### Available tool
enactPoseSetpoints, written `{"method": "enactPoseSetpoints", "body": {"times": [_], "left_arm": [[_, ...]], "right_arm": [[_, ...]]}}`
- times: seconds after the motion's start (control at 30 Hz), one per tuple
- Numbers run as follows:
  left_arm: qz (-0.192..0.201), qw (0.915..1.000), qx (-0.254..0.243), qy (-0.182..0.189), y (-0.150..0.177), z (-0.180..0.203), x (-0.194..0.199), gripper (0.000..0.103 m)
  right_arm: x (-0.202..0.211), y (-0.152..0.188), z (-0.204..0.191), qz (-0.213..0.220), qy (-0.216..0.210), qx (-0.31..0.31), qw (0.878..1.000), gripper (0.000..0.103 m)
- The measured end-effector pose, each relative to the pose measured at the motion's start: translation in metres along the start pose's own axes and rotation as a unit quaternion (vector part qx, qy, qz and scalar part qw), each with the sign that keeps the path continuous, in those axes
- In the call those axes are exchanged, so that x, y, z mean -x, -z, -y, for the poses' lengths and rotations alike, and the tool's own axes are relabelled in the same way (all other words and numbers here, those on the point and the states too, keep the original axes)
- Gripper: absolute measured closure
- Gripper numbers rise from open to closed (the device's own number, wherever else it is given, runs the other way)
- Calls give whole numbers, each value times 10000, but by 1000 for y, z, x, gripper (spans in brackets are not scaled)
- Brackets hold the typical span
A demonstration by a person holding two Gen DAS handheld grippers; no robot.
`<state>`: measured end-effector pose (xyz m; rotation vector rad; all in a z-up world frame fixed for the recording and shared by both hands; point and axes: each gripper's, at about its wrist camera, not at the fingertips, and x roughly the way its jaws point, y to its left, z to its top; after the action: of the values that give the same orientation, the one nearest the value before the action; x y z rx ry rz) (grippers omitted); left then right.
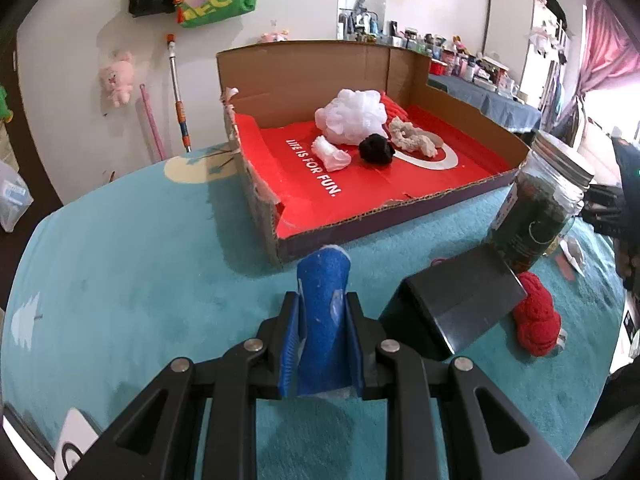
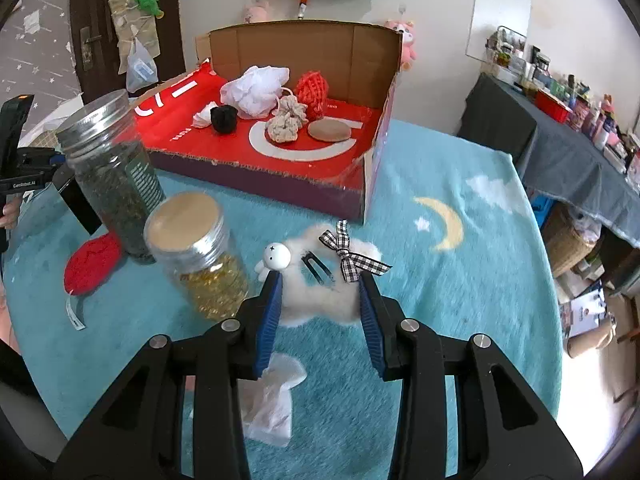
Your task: Organize soft objects
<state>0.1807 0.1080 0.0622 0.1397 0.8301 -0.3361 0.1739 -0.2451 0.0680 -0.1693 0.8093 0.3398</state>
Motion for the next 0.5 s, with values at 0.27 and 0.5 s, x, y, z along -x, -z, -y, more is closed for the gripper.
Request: {"method": "enactPoseSetpoints", "body": {"times": [0.27, 0.5], "left_arm": [[19, 9998, -143, 154, -14, 0, -3, 80], [91, 9992, -235, 307, -29, 4, 3, 80]], "right_arm": [[4, -19, 8, 174, -260, 136, 9994, 67], [7, -39, 8, 296, -430, 254, 9983, 67]]}}
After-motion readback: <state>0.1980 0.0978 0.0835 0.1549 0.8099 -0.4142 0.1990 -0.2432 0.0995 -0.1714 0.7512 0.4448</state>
